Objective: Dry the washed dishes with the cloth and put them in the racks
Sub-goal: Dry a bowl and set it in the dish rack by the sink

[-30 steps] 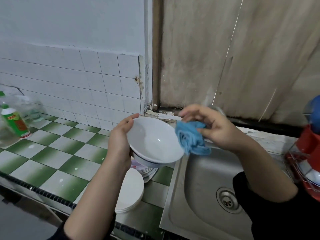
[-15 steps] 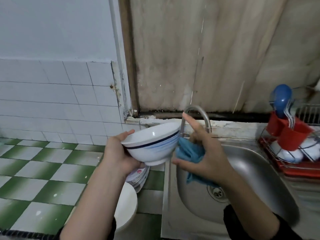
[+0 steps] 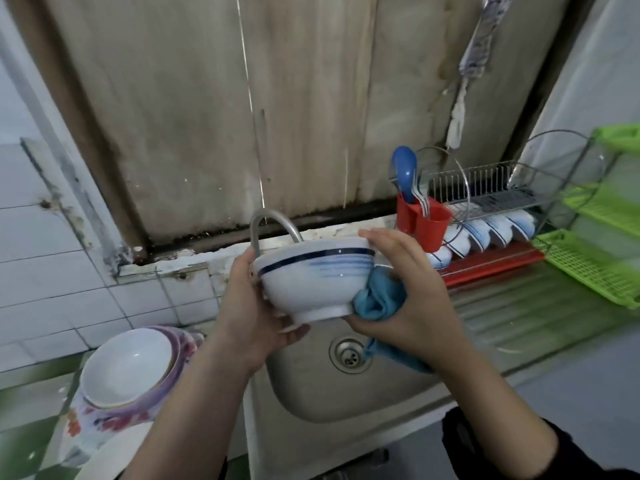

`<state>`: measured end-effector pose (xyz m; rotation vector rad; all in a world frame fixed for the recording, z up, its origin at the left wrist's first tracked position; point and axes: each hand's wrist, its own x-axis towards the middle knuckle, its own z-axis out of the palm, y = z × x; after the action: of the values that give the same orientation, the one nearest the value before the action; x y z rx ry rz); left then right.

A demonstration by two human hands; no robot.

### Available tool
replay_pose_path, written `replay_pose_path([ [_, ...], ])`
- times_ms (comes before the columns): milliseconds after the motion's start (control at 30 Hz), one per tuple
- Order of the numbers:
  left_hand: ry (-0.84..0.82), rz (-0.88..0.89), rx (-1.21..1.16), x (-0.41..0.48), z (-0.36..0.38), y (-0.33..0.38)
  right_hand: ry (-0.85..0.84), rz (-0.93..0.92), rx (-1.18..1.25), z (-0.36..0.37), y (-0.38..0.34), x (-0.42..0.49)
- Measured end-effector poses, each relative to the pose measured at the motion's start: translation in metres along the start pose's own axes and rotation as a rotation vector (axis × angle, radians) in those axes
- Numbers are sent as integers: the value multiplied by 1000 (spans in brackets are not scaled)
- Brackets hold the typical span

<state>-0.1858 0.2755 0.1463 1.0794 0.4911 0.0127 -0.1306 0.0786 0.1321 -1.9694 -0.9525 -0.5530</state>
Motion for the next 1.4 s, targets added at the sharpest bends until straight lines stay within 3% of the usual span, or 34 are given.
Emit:
replay_pose_path([
  [133, 17, 151, 171, 8, 49, -22, 92, 160, 54, -39, 24, -12],
  [267, -158, 331, 151, 13, 107, -47, 173, 306, 132, -85, 49, -25],
  [433, -265, 452, 367, 23, 187, -79, 304, 533, 323, -154, 100, -39],
  [533, -242, 457, 366, 30, 236, -101, 276, 523, 175, -199, 129, -50],
  [700, -176, 383, 274, 44, 307, -134, 42, 376, -47, -262, 174, -75],
  [933, -121, 382, 331, 65, 377, -169, 77, 304, -391, -306, 221, -104],
  [1033, -165, 424, 474, 86, 396, -185, 148, 321, -390, -315, 249, -115],
  [1100, -218, 517, 693, 104, 407, -196, 176, 374, -350, -318, 270, -121],
  [1200, -343, 606, 886, 134, 423, -212, 141, 506, -282, -319, 304, -130],
  [1400, -566, 562, 1078, 202, 464, -232, 99, 708, -216, -314, 376, -143],
])
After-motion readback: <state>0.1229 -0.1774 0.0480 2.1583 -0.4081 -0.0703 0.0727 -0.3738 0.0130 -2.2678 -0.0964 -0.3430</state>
